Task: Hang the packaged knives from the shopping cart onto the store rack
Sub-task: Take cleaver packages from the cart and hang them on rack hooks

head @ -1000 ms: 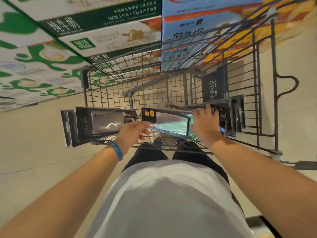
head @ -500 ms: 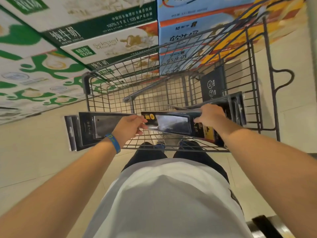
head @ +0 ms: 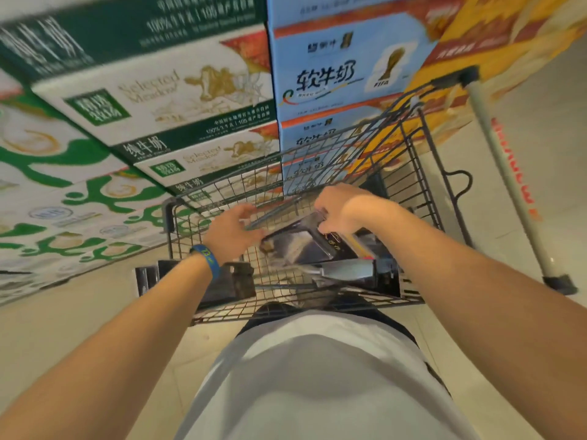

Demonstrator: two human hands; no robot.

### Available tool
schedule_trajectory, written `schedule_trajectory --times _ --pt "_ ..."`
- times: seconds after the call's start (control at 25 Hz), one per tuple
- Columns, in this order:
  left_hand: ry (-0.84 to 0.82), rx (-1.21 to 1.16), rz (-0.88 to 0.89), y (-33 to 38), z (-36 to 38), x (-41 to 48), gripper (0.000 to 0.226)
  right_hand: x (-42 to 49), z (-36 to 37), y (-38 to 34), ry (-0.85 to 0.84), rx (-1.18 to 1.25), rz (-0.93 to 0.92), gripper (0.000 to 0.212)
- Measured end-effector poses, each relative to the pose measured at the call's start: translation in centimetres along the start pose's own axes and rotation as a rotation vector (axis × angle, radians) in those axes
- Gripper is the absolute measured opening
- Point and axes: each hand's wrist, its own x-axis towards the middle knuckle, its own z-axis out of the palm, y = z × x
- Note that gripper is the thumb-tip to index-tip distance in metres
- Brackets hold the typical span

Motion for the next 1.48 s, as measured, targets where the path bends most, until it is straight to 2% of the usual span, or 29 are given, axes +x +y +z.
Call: schedule_trajectory --times 0.12,0.2,0.28,0.36,0.44,0.52,0.64,0.72,0.8,0.88,0.92,0.96,1.04,1.12,1.2,1.32,1.4,1.48 --pt "-0.175 -0.008 0.197 3.2 -3.2 0.5 0.096 -3.8 -6.1 -1.4 0.097 -0.059 -0.11 0.023" --pt "-0.191 0.015 0.314 5.2 -5.0 0.4 0.105 -7.0 -10.4 -2.2 0.237 -0.06 -0.206 0.023" --pt "-0.186 0.007 0.383 6.9 -6.8 0.1 0.098 -10.3 -14.5 -3.1 0.336 -0.03 -0.285 0.017" --pt "-0.117 -0.127 0.424 8.3 -8.3 -0.4 0.073 -12.8 -18.1 -3.9 0.445 0.054 -0.342 0.014" --pt "-0.012 -0.269 0.476 9.6 -9.4 -0.8 0.052 -14.4 -21.3 -4.4 0.6 0.106 -0.365 0.026" --pt "0.078 -0.366 0.526 10.9 -9.9 -1.6 0.042 -15.4 -23.5 -4.9 0.714 0.048 -0.37 0.039" --pt "0.23 -0.479 0.528 12.2 -10.1 -2.6 0.022 -15.7 -25.0 -5.5 0.864 0.007 -0.361 0.042" --pt "0.298 -0.51 0.551 12.8 -10.3 -3.4 0.019 -15.3 -24.9 -5.5 1.018 0.077 -0.313 0.049" --pt "0.366 -0.541 0.545 13.2 -10.5 -4.2 0.023 -14.6 -23.2 -5.0 1.261 0.136 -0.236 0.059" --pt "0.422 -0.599 0.552 13.7 -10.8 -4.9 0.032 -13.6 -19.2 -5.1 1.468 0.322 -0.202 0.083" --pt "0.45 -0.62 0.564 14.1 -10.9 -5.3 0.031 -12.8 -16.7 -5.4 1.482 0.496 -0.187 0.099" --pt "0.474 -0.645 0.572 14.6 -11.0 -5.6 0.026 -12.1 -14.0 -5.9 1.405 0.705 -0.159 0.114" --pt "0.485 -0.75 0.551 15.7 -11.0 -6.1 0.02 -10.4 -9.6 -6.8 1.116 1.061 -0.164 0.128" --pt "0.451 -0.837 0.498 16.5 -10.8 -6.4 0.024 -8.9 -7.4 -6.6 0.931 1.332 -0.252 0.099" --pt "0.41 -0.852 0.468 16.7 -10.4 -6.3 0.035 -8.4 -6.6 -5.9 0.941 1.432 -0.245 0.079" --pt "0.379 -0.846 0.43 17.1 -9.2 -6.1 0.055 -9.3 -5.5 -5.0 1.072 1.468 -0.223 0.059" --pt "0.395 -0.807 0.408 17.6 -8.2 -5.6 0.051 -10.5 -4.8 -4.0 1.152 1.446 -0.184 0.057" --pt "0.397 -0.704 0.411 18.5 -6.9 -5.3 0.044 -12.4 -3.8 -1.9 1.247 1.392 -0.068 0.058"
